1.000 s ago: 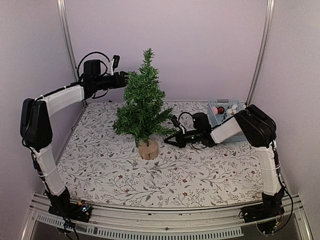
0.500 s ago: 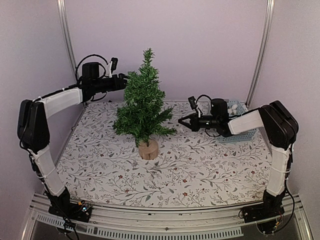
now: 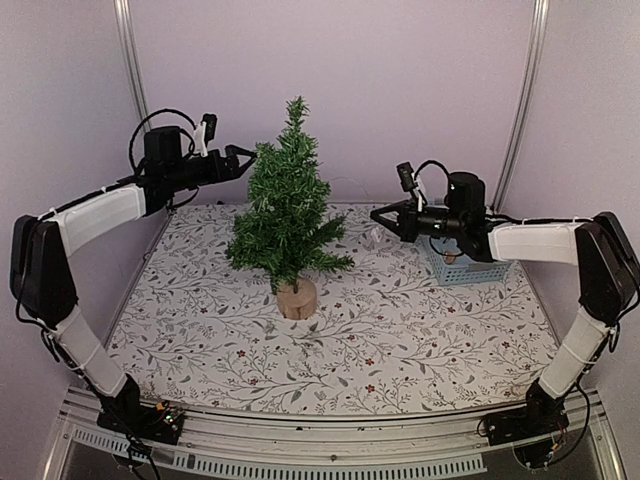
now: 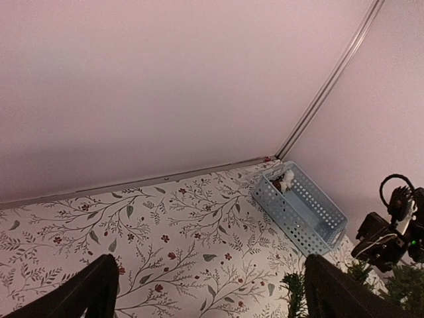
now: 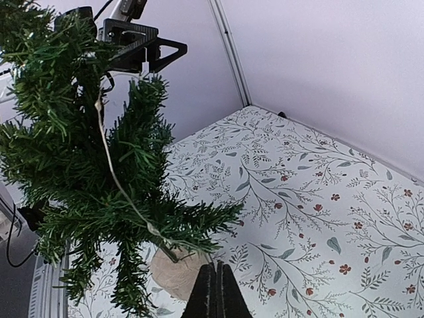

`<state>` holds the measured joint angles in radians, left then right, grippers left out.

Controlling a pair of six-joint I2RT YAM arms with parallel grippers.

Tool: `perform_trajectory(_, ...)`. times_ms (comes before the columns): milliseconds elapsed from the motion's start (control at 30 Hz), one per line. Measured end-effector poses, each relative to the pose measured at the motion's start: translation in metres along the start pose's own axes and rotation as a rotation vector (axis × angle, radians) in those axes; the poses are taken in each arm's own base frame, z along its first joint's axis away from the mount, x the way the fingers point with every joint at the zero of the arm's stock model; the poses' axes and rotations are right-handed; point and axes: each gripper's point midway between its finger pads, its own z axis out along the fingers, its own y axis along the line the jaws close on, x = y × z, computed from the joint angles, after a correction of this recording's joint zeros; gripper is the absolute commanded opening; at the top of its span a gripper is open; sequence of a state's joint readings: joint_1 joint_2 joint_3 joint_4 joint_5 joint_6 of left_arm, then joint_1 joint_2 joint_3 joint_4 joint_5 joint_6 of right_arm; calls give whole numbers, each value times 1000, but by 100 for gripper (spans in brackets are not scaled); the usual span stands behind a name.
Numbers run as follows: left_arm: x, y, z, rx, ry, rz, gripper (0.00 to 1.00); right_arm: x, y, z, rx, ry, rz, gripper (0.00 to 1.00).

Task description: Decorate the small christmas tree

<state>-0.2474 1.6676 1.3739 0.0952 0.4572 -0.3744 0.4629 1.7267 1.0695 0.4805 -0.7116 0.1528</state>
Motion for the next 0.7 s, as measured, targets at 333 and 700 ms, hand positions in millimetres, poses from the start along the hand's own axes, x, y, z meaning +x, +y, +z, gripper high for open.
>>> perform_trajectory(333, -15, -14, -41, -42, -83, 36, 99, 16, 65, 3, -87, 94, -4, 0)
perform_trajectory(700, -18, -53, -87, -119, -181, 178, 99, 44, 104, -1, -119, 173, 122, 0)
